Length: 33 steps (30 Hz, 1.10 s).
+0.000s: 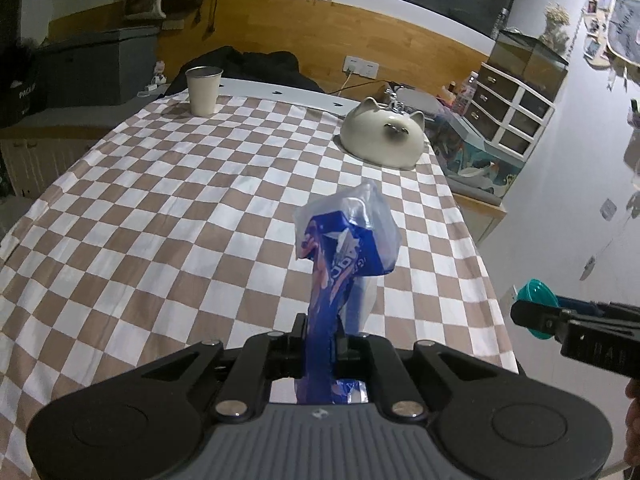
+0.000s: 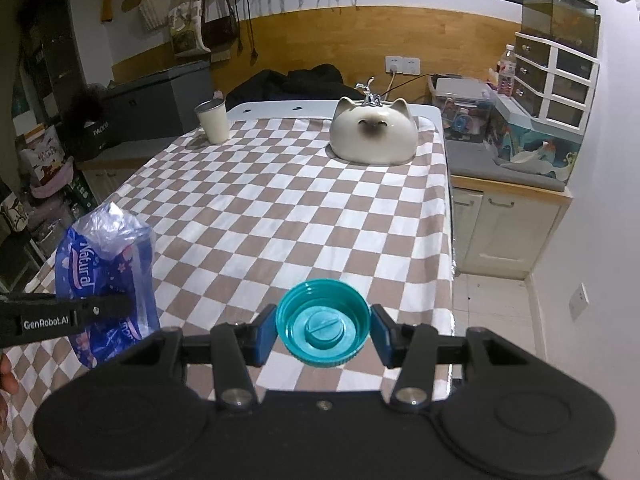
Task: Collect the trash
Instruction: 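Carry the blue wrapper and teal cap over the beige bin with both tools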
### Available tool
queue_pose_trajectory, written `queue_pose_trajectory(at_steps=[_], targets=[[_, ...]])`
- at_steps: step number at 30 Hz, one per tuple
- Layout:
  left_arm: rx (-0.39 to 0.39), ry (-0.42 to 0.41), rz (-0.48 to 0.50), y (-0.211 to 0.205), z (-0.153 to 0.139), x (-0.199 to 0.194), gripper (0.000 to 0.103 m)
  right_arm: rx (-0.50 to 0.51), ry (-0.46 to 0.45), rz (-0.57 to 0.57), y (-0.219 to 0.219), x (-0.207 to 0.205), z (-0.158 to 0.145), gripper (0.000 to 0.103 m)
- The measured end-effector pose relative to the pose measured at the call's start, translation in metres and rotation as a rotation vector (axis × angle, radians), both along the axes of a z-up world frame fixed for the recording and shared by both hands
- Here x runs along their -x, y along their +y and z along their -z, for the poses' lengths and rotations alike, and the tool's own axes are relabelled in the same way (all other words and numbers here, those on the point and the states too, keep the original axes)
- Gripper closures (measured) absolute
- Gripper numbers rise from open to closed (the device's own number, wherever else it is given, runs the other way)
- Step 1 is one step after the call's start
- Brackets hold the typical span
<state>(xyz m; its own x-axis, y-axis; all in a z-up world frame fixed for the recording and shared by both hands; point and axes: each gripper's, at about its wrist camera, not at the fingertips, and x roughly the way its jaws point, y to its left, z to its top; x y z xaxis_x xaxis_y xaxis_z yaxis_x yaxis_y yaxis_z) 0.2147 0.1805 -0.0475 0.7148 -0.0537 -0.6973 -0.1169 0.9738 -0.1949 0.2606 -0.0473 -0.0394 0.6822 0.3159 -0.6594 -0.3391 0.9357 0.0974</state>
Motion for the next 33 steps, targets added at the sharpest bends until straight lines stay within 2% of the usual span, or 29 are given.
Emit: queue_pose_trajectory(at_steps=[8,16,25,33], targets=[[-0.041,0.015,0.021,-0.024,-0.005,0.01,0.093,-0.001,0.004,0.016,-0.017,0.012,-0.005,0.053],[-0.057,0.009,0.033,-0.062,-0.013,0.005,0.093,-0.018,0.007,0.024,-0.051,0.01,-0.007,0.053],[-0.069,0.009,0.06,-0.123,-0.017,-0.021,0.093,-0.043,0.014,0.028,-0.107,-0.011,-0.005,0.053],[-0.064,0.029,0.085,-0.185,-0.012,-0.058,0.093,-0.059,0.04,0.034,-0.171,-0.046,0.006,0.053]])
